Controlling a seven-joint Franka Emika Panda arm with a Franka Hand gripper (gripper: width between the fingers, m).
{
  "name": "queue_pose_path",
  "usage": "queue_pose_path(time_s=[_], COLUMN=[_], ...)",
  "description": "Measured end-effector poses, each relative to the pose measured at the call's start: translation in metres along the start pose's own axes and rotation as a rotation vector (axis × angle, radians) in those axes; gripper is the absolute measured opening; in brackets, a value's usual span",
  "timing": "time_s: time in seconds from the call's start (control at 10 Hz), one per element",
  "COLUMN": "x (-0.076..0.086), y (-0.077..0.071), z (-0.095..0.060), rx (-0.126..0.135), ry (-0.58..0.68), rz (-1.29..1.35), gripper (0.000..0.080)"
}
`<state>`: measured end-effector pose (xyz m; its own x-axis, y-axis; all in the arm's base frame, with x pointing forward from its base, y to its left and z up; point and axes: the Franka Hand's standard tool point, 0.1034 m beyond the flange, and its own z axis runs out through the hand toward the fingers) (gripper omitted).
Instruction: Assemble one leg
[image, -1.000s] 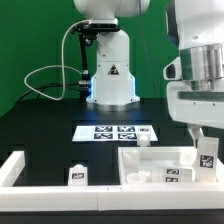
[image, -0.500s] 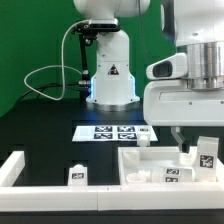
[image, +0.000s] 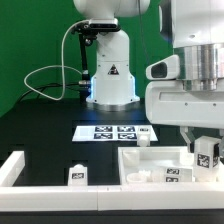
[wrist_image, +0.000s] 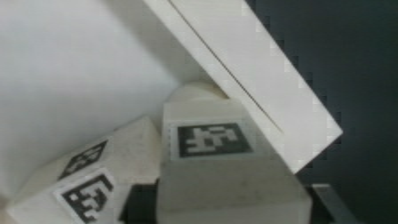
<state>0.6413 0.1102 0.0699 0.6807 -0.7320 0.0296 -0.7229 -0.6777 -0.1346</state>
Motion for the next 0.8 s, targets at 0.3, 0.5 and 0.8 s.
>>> queue_pose_path(time_s=[0.3, 0.5, 0.8], x=[-0.0022, -0.001, -0.0006], y=[-0.0002, 0.0003, 0.0015], z=[0.0006, 0.001, 0.0015], rx=[-0.018, -0.002, -0.003], ry=[-0.025, -0.05, -0.057], rz=[0.514, 0.791, 0.975], gripper=[0.0291, 0.0291, 0.0291])
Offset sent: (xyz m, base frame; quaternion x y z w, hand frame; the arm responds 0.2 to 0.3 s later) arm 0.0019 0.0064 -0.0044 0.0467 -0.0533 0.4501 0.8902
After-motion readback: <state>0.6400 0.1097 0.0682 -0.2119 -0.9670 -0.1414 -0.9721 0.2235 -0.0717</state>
